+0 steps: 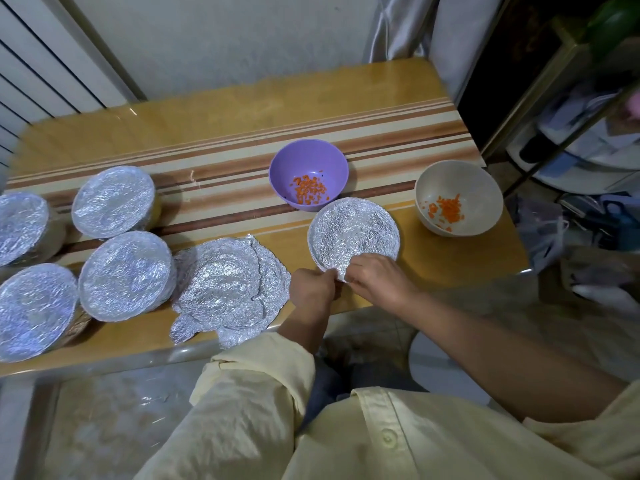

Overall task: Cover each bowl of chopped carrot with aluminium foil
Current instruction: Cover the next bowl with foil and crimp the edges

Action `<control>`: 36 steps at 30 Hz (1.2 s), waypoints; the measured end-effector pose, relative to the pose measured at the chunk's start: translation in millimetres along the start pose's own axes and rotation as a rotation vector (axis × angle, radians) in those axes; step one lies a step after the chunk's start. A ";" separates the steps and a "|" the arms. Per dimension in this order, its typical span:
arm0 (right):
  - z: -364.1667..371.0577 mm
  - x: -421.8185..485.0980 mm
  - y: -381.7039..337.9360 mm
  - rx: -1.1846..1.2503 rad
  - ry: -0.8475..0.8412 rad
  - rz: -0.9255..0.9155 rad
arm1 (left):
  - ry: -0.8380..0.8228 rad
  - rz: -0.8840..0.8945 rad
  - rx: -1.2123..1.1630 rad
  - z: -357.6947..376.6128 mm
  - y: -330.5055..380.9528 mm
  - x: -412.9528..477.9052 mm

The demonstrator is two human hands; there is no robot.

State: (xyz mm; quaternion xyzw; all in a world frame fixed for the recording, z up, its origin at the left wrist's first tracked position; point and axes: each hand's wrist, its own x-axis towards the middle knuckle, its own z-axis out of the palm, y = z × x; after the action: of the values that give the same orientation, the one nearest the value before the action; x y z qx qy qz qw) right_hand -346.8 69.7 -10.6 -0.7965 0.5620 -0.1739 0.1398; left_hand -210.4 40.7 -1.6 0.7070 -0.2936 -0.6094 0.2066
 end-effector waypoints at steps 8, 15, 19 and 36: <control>0.0 1.7 -1.5 0.013 0.016 0.028 | -0.012 0.023 0.104 3.9 -2.8 11.7; 1.5 4.5 -4.6 0.055 0.008 0.048 | 0.018 0.078 0.262 0.9 -18.6 51.4; -4.1 0.9 1.6 0.027 -0.029 -0.010 | -0.031 0.075 0.307 -9.9 -6.5 54.8; -3.2 0.9 6.5 0.013 -0.012 0.007 | -0.066 0.017 0.183 4.2 -3.9 22.8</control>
State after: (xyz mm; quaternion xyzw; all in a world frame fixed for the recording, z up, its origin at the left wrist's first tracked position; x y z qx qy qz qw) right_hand -353.5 66.6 -10.3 -0.7945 0.5629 -0.1724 0.1489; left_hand -212.0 28.7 -21.7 0.7001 -0.3606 -0.6010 0.1364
